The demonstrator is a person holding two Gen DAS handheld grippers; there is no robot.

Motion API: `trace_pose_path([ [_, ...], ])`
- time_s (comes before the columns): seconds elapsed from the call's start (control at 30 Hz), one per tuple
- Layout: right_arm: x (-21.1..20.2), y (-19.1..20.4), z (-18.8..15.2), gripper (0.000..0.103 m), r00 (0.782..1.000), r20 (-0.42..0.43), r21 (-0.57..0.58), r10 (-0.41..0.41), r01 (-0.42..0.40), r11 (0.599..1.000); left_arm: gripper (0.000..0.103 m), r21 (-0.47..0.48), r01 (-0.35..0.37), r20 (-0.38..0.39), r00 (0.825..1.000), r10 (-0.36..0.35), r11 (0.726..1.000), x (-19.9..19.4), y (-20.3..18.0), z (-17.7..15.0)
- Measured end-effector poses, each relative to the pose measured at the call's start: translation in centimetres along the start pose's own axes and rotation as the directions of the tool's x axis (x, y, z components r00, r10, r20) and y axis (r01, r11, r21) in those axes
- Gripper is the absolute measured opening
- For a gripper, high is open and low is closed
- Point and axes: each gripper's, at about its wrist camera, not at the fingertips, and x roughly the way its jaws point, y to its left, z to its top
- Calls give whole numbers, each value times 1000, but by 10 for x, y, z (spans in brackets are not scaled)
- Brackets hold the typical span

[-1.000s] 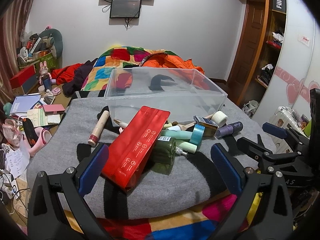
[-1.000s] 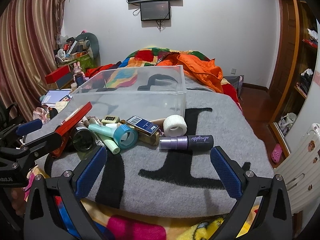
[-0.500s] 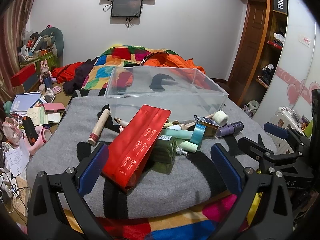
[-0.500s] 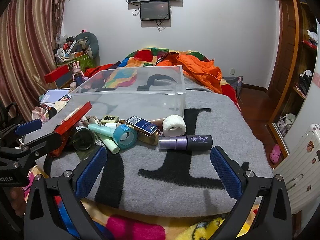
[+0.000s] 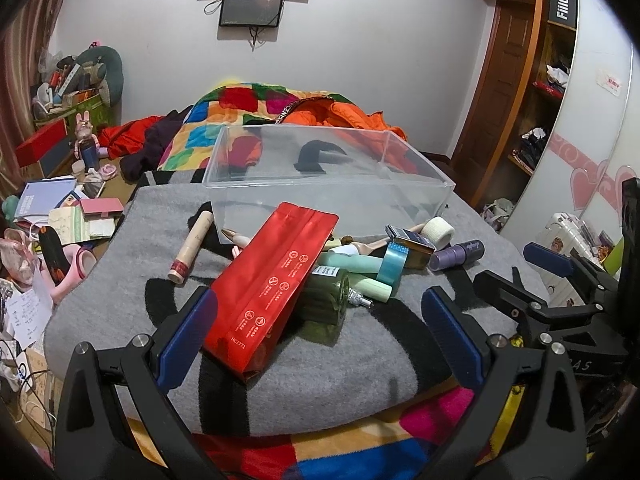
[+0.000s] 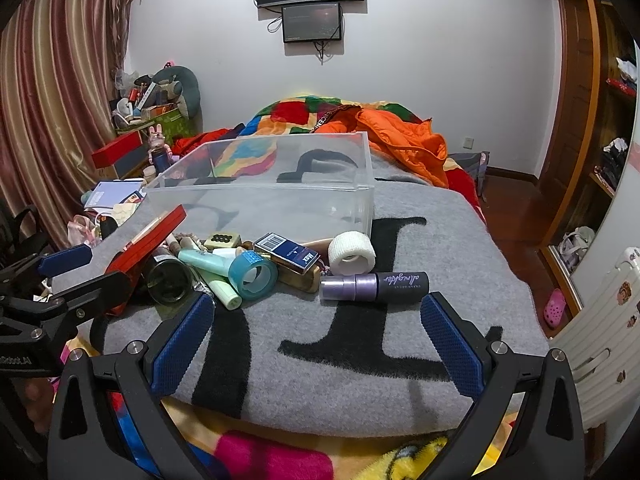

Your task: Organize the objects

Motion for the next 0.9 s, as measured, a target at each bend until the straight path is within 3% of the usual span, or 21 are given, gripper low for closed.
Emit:
trace_pose_path([
  [0.37,6,-6,3,103,1000,-2,6,-10,10,1000,103,8,0,-14,1000,0,1000,8,8,7],
  [0.73,29,-37,9,103,999,-50,67,-11,14,998,103,-28,-72,-87,994,70,997,35,39,5],
  [0.9,45,-55,14,103,997,-82,124,-3,13,992,103,-69,-4,-113,994,-4,998,49,54,4],
])
